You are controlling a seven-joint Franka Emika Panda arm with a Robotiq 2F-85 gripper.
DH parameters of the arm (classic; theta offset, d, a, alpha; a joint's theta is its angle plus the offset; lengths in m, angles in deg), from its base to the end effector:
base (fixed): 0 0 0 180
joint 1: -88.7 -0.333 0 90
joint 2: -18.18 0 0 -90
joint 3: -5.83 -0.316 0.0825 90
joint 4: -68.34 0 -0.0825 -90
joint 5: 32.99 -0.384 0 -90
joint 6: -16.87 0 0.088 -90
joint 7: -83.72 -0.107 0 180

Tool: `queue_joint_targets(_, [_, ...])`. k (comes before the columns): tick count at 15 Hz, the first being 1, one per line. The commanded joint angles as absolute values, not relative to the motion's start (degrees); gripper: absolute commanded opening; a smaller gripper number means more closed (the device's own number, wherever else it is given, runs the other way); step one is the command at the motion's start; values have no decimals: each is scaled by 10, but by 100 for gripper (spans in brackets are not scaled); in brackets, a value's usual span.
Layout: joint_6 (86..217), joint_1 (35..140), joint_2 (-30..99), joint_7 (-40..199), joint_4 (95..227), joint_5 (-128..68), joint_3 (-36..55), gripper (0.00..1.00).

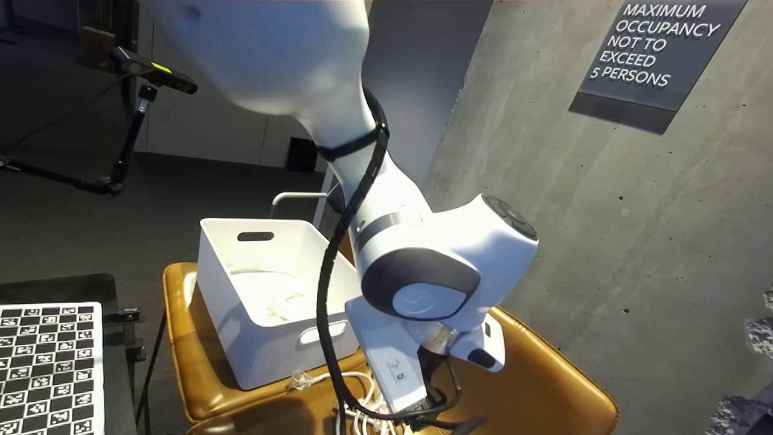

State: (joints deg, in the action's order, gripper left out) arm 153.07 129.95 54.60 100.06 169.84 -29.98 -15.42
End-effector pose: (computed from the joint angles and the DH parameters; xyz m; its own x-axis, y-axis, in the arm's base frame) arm 0.6144 -0.2461 0.2234 0.9932 -0.0989 0.0607 -0.0874 -0.9817 -0.1690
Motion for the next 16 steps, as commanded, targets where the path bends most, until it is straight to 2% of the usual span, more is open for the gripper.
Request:
queue_joint_targets(1, [1548,1206,581,1004,1665,-364,-63,100])
queue_joint_targets(8, [1582,1126,615,1022,1672,-372,34,100])
queue_joint_targets(16, [1577,1124,647,1149,1663,-291,74,100])
